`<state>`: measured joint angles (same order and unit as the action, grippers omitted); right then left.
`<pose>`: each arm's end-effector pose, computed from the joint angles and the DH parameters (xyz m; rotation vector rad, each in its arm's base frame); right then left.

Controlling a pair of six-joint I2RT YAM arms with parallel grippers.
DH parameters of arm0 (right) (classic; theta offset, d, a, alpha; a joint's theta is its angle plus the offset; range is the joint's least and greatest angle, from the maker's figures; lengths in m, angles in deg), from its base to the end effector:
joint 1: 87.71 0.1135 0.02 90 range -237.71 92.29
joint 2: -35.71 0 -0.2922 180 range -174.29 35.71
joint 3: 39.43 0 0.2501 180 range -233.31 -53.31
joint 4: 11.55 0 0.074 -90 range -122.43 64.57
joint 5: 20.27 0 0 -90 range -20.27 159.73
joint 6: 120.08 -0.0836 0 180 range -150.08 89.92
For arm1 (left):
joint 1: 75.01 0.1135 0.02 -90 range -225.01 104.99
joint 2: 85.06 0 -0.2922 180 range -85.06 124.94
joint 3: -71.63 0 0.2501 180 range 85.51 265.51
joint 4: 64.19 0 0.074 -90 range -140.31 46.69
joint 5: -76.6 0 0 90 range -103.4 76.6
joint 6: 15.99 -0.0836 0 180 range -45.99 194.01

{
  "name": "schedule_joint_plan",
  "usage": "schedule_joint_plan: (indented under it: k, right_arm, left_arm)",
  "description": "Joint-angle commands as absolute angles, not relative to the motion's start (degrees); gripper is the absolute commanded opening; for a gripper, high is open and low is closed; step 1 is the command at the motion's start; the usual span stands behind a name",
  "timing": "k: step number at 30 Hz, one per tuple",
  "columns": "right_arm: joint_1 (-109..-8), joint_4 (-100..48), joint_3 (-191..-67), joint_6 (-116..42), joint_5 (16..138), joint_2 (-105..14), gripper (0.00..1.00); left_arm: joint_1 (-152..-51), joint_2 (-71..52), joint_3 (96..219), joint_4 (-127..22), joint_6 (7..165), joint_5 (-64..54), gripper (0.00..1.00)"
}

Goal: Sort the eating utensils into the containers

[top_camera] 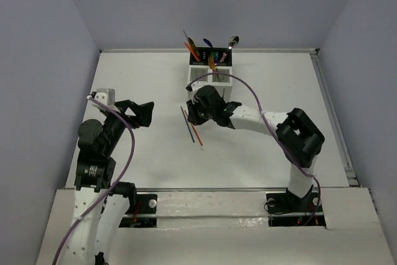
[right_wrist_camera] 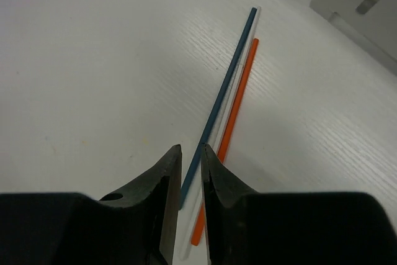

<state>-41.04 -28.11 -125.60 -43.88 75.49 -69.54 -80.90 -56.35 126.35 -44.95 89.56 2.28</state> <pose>0.3102 0.3411 0.2221 -0.7009 2.1680 0.6879 0.1388 -0.0370 0.3818 0.1025 1.4733 -0.5030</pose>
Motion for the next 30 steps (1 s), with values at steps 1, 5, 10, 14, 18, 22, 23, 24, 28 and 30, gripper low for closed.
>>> schedule_joint_plan:
  k: [1, 5, 10, 14, 18, 22, 23, 24, 28, 30]
  right_arm:
    - [-39.12, -29.73, -130.99, -45.98, 72.02, -74.66, 0.29]
    - [-38.58, -31.85, -134.07, -46.25, 70.79, -78.01, 0.29]
    - [-38.58, -31.94, -134.43, -46.78, 69.99, -79.95, 0.29]
    - [-38.58, -31.76, -134.52, -47.22, 69.99, -81.44, 0.29]
    - [-38.58, -32.37, -135.57, -47.31, 69.99, -82.94, 0.29]
    - [-38.58, -33.17, -136.8, -47.4, 70.08, -84.26, 0.26]
    - [-38.58, -33.25, -137.07, -47.4, 69.99, -84.43, 0.26]
    - [-38.58, -33.25, -137.16, -47.31, 69.99, -84.61, 0.25]
    - [-38.06, -34.75, -138.47, -46.87, 67.27, -85.84, 0.25]
    - [-38.06, -36.32, -140.22, -46.08, 65.69, -86.89, 0.27]
  left_arm:
    - [-80.64, -56.85, 126.2, -48.03, 90.01, 3.3, 0.99]
    - [-80.64, -56.94, 126.29, -47.85, 90.01, 3.29, 0.99]
    - [-81.16, -57.11, 126.38, -47.85, 89.92, 3.38, 0.99]
    - [-81.16, -57.2, 126.47, -47.68, 89.83, 3.47, 0.99]
    - [-81.69, -57.2, 126.47, -47.76, 89.74, 3.38, 0.99]
    - [-81.69, -57.2, 126.47, -47.59, 89.74, 3.38, 0.99]
    - [-81.69, -57.2, 126.47, -47.67, 89.83, 3.3, 0.99]
    - [-81.69, -57.29, 126.47, -47.68, 89.83, 3.29, 0.99]
    - [-81.69, -57.2, 126.47, -47.68, 89.83, 3.29, 0.99]
    - [-81.69, -57.2, 126.47, -47.68, 89.74, 3.29, 0.99]
